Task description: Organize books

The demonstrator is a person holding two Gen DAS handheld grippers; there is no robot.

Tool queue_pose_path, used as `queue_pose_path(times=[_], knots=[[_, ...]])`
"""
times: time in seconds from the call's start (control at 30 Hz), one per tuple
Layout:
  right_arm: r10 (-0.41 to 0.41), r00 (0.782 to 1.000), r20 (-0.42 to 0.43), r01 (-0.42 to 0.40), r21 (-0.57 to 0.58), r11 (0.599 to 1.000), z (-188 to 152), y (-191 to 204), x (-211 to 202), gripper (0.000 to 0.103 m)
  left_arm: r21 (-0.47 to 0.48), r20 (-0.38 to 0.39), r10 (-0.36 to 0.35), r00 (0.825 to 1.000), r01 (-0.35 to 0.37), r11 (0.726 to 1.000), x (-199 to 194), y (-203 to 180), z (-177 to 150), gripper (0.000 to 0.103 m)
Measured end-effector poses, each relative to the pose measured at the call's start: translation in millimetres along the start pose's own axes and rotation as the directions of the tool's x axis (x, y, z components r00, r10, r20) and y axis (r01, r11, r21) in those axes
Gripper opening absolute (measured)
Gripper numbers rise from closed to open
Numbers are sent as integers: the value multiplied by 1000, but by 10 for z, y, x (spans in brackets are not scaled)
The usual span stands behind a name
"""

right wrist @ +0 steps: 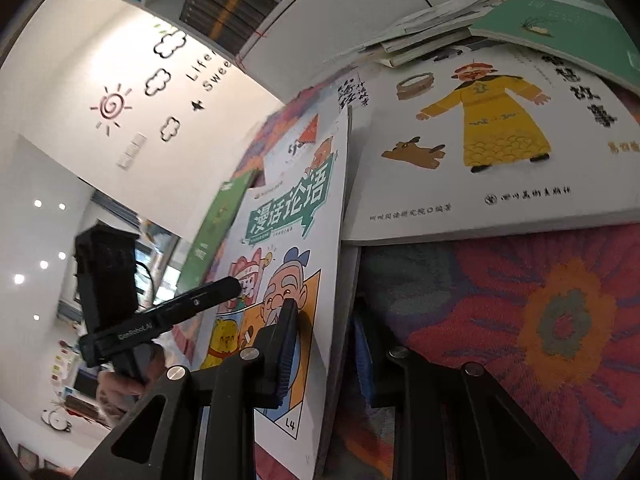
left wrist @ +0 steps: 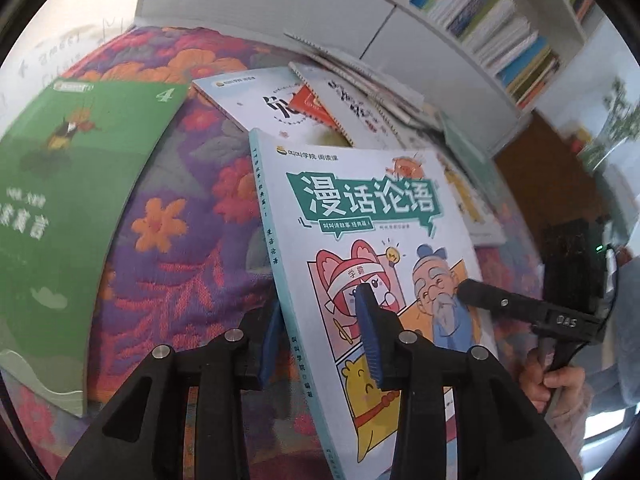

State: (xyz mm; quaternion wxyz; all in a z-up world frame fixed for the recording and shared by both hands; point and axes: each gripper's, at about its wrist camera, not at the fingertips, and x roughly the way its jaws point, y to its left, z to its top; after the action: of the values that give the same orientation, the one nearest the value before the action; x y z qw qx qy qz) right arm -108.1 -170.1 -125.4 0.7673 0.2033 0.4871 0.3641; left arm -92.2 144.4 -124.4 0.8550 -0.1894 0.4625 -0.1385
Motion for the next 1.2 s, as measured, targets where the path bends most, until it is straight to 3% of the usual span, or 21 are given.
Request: queue_pose_path(times=[0.17, 1.2], knots=[[-36, 999, 5, 37, -29, 999, -27, 68, -22, 24, 23, 20, 23, 1000, -23, 999, -6, -36, -14, 34], [-23, 1000, 7, 24, -23, 999, 29, 15, -15, 24, 72, 33, 54, 998, -57, 996, -9, -97, -35, 39]])
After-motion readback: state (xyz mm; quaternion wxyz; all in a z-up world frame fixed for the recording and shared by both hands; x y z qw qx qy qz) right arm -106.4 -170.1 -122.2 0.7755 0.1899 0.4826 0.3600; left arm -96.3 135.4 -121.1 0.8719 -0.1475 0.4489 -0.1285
